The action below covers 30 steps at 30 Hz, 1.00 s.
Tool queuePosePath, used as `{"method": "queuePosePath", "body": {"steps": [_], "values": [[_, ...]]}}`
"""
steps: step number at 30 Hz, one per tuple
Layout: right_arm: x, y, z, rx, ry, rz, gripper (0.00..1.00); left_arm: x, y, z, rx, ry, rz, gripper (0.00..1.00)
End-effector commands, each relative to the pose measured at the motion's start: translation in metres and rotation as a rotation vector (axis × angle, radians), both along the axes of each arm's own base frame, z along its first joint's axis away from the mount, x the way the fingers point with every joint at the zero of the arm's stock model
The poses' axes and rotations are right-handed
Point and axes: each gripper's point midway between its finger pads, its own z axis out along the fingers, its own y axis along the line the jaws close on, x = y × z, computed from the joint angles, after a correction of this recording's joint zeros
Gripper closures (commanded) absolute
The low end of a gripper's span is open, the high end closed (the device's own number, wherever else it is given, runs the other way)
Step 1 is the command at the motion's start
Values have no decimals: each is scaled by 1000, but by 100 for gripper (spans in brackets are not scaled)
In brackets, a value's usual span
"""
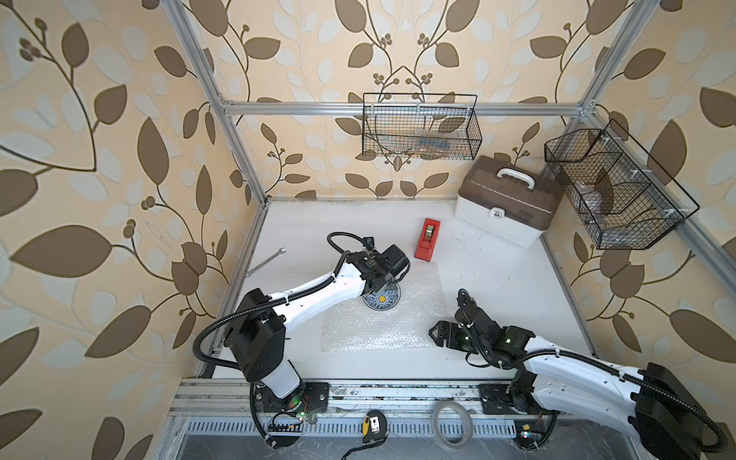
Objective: Wrap bowls in bubble wrap
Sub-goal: Place the bowl on the bubble wrap, then wrap the bowl in bubble wrap.
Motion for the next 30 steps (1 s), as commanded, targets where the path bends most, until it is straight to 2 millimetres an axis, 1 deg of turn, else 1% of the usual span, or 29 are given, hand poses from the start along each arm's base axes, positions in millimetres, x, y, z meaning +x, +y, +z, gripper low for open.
{"method": "queuePosePath", "body": {"steps": [1,3,5,7,9,11,16,18,24,28,29,30], "values": [[-5,-5,-14,-5,35,-41,11,-8,31,13,19,-65,90,1],[-4,-1,-15,10,33,-34,13,-12,39,14,-3,-79,137,1],[-2,4,-15,41,25,-26,17,-17,50,20,-11,-106,175,1],[1,14,-12,82,1,-4,21,-22,62,24,-1,-129,227,1],[4,17,-9,95,-7,1,23,-25,69,24,9,-128,242,1],[6,20,-5,101,-20,12,30,-27,74,23,22,-126,246,1],[13,27,6,155,-50,25,52,-28,73,14,6,-109,208,1],[16,31,13,179,-72,37,61,-27,72,12,-9,-113,199,1],[30,47,42,232,-144,82,77,-26,80,15,-17,-172,197,1],[39,64,52,237,-155,129,92,-26,84,18,-27,-170,194,1],[42,69,56,243,-158,139,98,-26,82,18,-39,-173,187,1],[43,74,58,249,-160,150,100,-25,81,18,-50,-178,184,1]]}}
